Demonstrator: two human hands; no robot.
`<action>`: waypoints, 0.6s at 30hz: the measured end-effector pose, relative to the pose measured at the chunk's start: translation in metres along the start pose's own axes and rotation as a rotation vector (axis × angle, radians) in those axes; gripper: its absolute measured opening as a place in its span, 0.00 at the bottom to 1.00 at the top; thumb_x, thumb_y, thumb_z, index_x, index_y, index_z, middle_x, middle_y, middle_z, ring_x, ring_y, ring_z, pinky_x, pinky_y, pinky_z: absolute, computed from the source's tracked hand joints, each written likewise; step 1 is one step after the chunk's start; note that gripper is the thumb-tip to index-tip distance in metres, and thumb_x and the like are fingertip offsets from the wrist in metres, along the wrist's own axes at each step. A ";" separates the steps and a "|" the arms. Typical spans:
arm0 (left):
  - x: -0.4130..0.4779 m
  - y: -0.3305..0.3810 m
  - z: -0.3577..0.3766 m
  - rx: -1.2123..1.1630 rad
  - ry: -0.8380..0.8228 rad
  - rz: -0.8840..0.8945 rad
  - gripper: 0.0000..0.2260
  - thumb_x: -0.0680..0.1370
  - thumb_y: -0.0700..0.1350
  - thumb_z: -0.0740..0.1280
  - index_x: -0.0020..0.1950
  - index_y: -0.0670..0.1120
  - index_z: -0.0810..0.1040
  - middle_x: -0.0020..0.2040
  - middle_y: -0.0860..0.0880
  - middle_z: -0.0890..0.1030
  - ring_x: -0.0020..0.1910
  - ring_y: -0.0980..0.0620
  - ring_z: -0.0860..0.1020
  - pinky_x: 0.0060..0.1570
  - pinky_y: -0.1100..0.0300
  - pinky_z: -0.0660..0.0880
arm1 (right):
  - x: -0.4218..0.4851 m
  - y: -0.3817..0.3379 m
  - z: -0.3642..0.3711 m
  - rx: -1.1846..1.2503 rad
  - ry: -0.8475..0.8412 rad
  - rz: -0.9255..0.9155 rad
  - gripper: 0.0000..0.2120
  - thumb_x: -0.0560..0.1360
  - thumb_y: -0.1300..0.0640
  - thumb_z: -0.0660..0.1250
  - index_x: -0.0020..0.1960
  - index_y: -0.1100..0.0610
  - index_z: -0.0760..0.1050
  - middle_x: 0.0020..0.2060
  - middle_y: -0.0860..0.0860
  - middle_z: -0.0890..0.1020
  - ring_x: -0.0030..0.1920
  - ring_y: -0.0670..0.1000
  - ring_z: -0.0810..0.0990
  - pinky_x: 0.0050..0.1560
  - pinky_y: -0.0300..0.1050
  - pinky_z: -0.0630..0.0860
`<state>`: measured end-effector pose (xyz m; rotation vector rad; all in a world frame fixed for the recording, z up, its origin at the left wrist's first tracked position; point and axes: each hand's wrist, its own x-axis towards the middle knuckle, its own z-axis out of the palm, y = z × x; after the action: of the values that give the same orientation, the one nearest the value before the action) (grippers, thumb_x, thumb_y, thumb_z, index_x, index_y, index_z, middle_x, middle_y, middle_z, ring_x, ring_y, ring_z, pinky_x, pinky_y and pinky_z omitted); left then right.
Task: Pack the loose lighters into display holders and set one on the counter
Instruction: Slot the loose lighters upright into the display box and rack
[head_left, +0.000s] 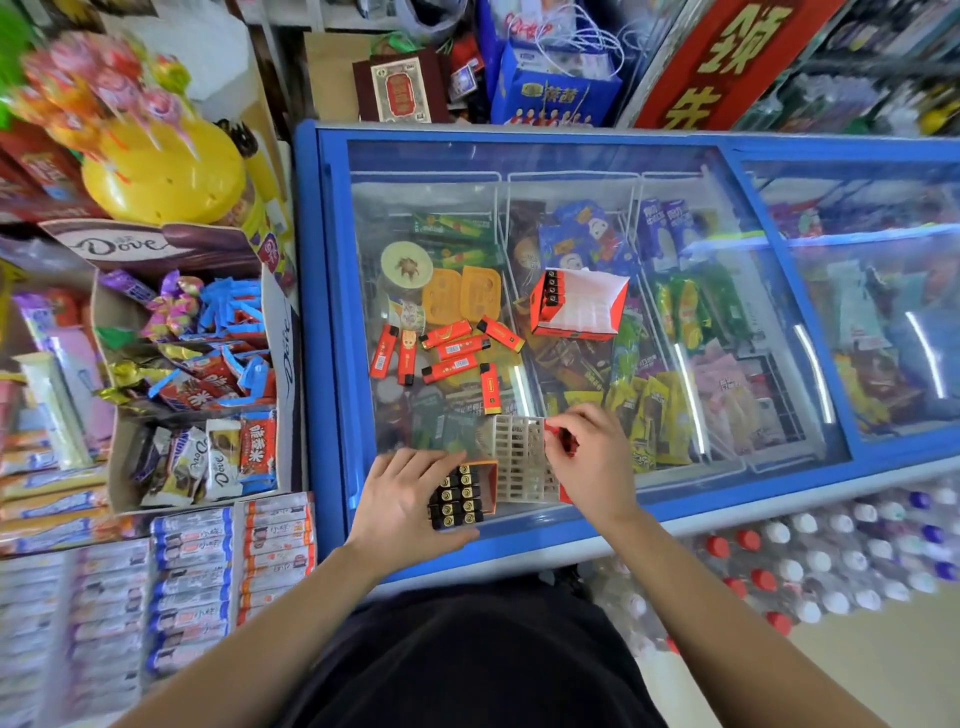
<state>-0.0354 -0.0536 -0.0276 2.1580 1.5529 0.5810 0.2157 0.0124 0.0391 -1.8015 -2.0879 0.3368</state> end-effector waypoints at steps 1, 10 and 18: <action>0.002 -0.002 -0.004 -0.013 -0.012 -0.012 0.34 0.68 0.69 0.71 0.69 0.52 0.78 0.58 0.56 0.82 0.56 0.52 0.78 0.57 0.53 0.73 | 0.011 -0.007 -0.001 0.022 -0.014 0.013 0.06 0.72 0.60 0.76 0.49 0.58 0.84 0.44 0.50 0.81 0.43 0.51 0.79 0.46 0.42 0.76; 0.087 -0.047 -0.031 0.010 0.039 -0.219 0.21 0.74 0.52 0.74 0.65 0.48 0.80 0.55 0.50 0.84 0.56 0.44 0.79 0.56 0.43 0.78 | 0.113 -0.033 0.035 0.057 -0.445 0.218 0.25 0.76 0.47 0.73 0.68 0.59 0.76 0.55 0.52 0.83 0.49 0.50 0.83 0.49 0.38 0.72; 0.148 -0.067 -0.029 0.240 -0.202 -0.227 0.20 0.72 0.56 0.76 0.61 0.50 0.82 0.55 0.47 0.81 0.59 0.41 0.75 0.61 0.44 0.72 | 0.122 -0.032 0.077 0.073 -0.524 0.311 0.13 0.74 0.56 0.75 0.55 0.55 0.76 0.46 0.49 0.83 0.45 0.51 0.82 0.44 0.45 0.77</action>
<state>-0.0610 0.1098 -0.0275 2.0886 1.7946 0.1041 0.1401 0.1315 -0.0041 -2.1677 -2.0580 1.0528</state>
